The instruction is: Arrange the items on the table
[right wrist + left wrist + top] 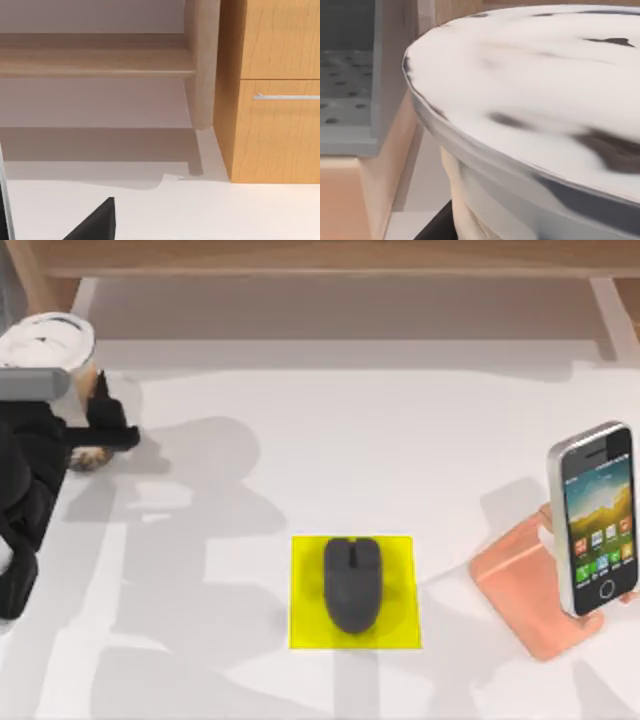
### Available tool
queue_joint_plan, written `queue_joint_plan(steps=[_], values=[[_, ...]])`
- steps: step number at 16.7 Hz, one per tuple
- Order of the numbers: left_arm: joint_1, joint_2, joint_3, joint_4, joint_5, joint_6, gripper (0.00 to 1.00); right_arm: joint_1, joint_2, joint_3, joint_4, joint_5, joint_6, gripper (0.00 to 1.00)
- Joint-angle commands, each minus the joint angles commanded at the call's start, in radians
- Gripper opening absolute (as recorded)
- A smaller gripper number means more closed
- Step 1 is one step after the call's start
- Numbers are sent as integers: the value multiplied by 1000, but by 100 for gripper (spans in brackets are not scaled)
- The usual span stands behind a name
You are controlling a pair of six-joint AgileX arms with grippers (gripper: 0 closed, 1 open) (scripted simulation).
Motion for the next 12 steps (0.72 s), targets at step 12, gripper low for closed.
queue_joint_plan(steps=[12], values=[[-305, -161, 273, -247, 35, -79, 0, 0, 0, 0, 0, 0, 0, 100]])
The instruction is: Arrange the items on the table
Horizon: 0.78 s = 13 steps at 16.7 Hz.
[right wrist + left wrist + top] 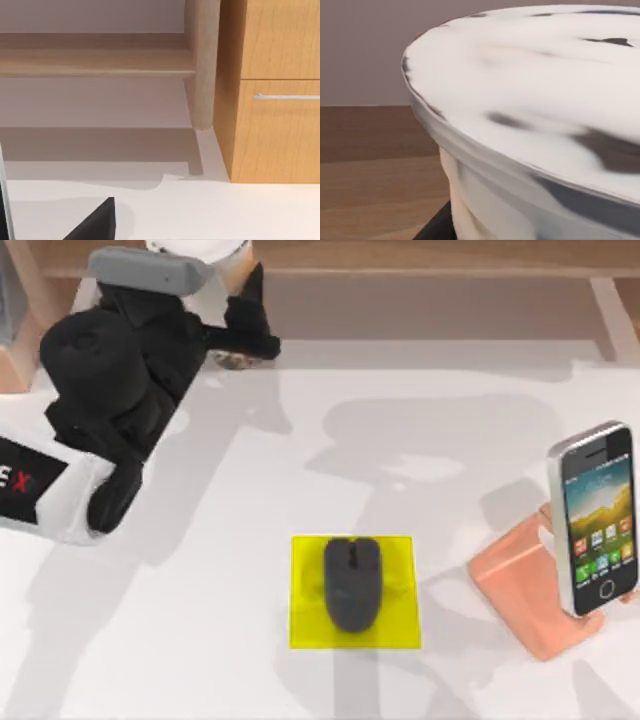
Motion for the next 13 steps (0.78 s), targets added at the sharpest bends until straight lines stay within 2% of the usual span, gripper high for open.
queue_joint_plan(steps=[5, 9, 13], values=[[-133, 11, 241, -239, -71, -27, 0, 0, 0, 0, 0, 0, 0, 100], [-172, 71, 472, -448, -188, -24, 0, 0, 0, 0, 0, 0, 0, 100], [-166, 153, 679, -633, -320, -2, 0, 0, 0, 0, 0, 0, 0, 100]])
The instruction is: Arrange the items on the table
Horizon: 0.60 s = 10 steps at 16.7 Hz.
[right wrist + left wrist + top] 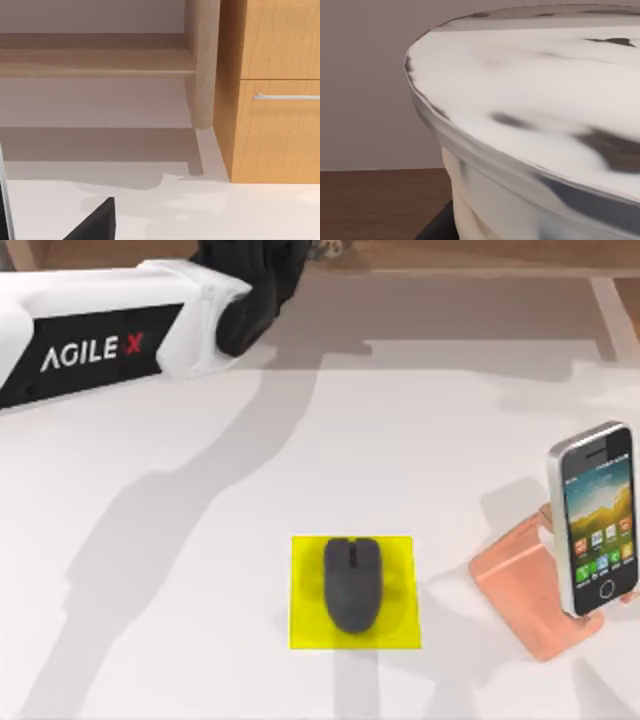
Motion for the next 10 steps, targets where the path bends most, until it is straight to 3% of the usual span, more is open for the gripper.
queue_joint_plan(steps=[5, 10], values=[[25, 98, 181, -146, -129, 28, 0, 0, 0, 0, 0, 0, 0, 100], [28, 125, 212, -175, -154, 34, 0, 0, 0, 0, 0, 0, 0, 100]])
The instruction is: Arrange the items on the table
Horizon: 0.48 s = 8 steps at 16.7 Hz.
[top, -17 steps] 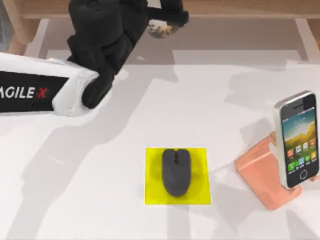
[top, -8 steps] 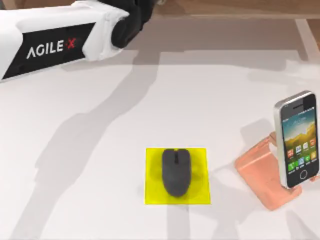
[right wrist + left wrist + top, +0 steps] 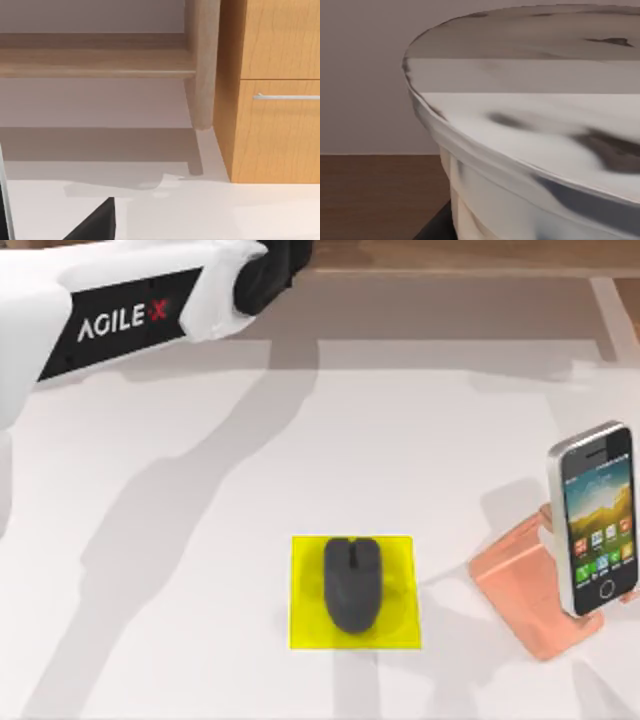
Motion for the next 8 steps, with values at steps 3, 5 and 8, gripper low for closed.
queue_joint_plan(steps=[3, 5, 8], values=[[-5, -8, -3, 3, 1, 1, 0, 0, 0, 0, 0, 0, 0, 100], [-7, -19, -4, 3, 1, 0, 0, 0, 0, 0, 0, 0, 0, 100], [-1, -7, -1, 1, 1, 0, 0, 0, 0, 0, 0, 0, 0, 100]])
